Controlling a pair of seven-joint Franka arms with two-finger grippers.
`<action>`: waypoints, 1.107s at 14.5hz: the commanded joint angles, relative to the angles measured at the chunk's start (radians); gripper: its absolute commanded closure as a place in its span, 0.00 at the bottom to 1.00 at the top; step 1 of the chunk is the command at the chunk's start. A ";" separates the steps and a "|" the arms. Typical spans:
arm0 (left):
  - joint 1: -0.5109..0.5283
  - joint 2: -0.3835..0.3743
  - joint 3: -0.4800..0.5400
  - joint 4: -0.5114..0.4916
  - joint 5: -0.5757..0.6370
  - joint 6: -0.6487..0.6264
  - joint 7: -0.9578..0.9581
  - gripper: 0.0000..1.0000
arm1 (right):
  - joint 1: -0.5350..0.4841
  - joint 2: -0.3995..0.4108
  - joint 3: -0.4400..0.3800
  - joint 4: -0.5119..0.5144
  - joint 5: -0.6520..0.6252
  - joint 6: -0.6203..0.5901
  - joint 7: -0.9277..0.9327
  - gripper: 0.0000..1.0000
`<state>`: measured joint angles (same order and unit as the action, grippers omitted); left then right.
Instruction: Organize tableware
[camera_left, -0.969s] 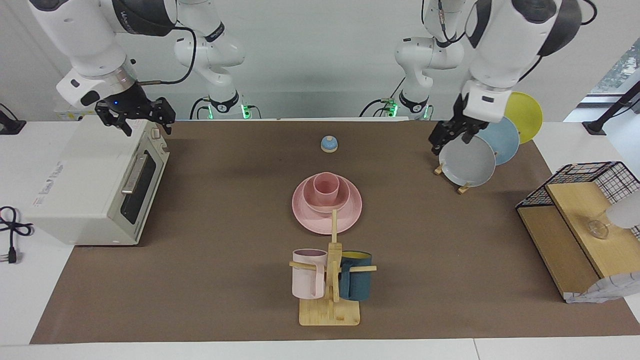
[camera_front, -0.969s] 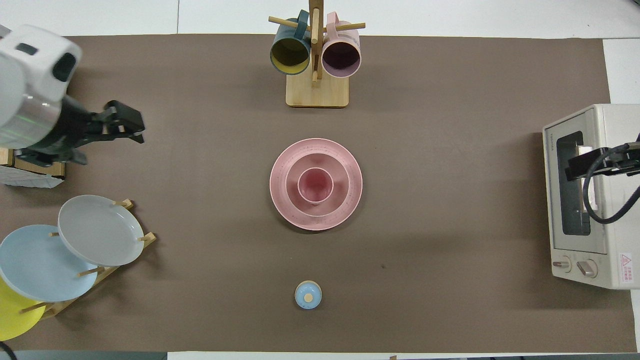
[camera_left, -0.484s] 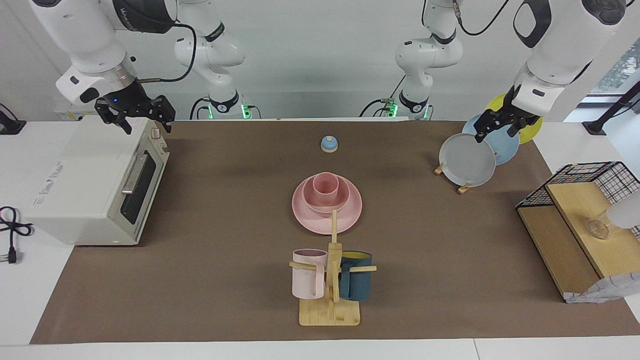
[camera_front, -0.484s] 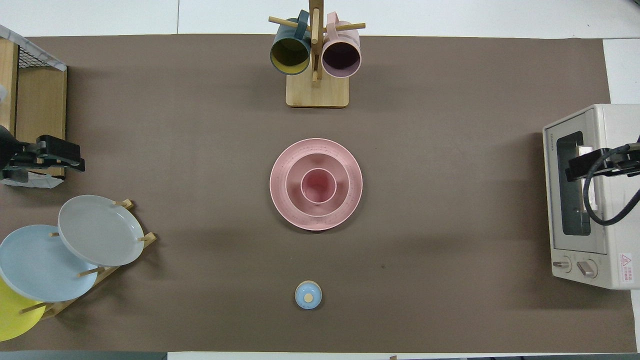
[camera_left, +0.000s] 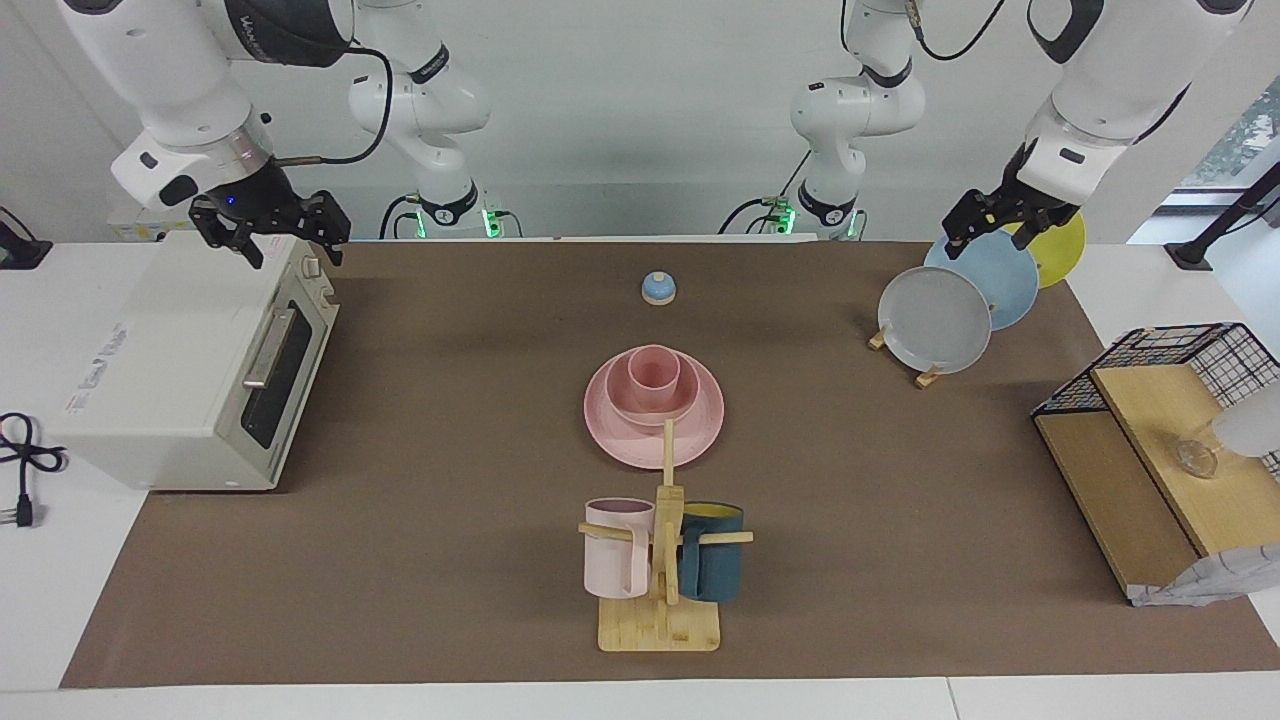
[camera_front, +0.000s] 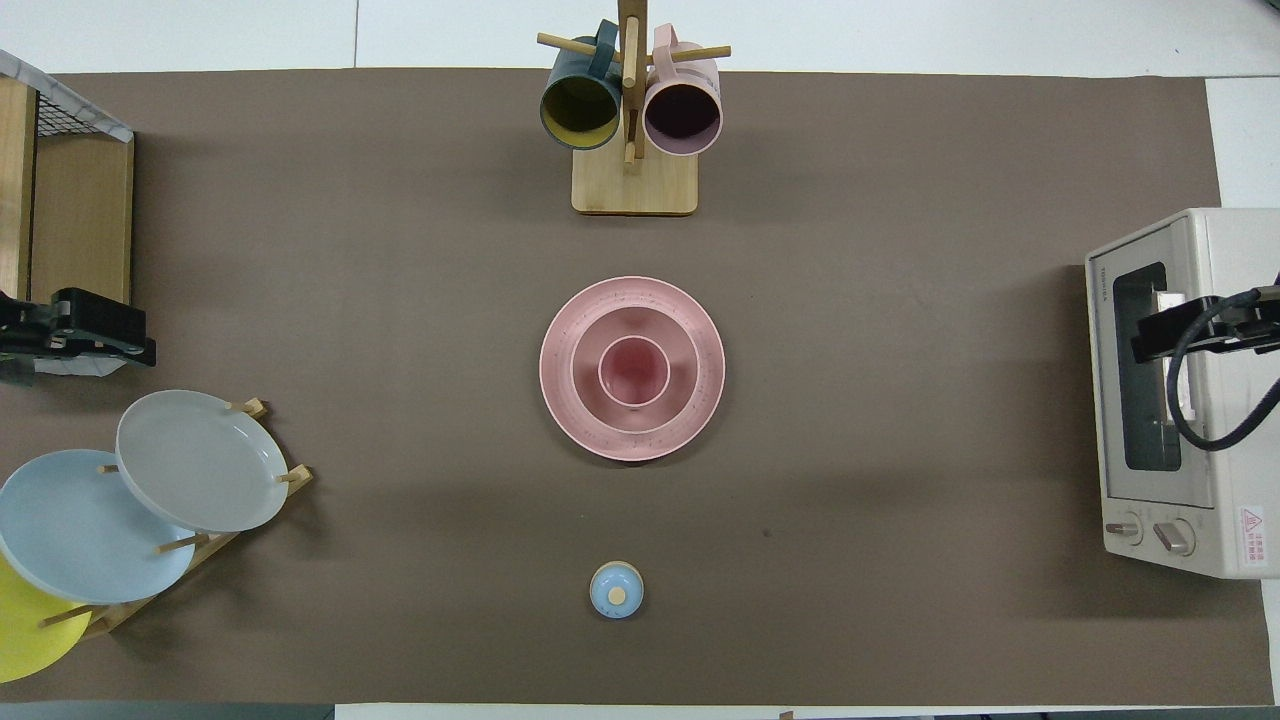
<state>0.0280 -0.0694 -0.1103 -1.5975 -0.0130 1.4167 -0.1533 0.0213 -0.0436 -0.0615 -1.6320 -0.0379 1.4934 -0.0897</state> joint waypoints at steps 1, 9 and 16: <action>-0.011 -0.036 0.011 -0.041 -0.002 -0.027 0.020 0.00 | -0.012 -0.013 0.006 -0.017 0.019 -0.001 0.015 0.00; -0.020 0.039 0.031 0.062 -0.041 -0.007 0.009 0.00 | -0.012 -0.013 0.006 -0.017 0.019 -0.001 0.015 0.00; 0.015 0.040 0.001 0.080 -0.039 -0.019 0.020 0.00 | -0.012 -0.013 0.006 -0.017 0.019 -0.001 0.015 0.00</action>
<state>0.0237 -0.0345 -0.0965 -1.5319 -0.0453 1.4167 -0.1504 0.0213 -0.0436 -0.0615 -1.6321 -0.0379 1.4934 -0.0897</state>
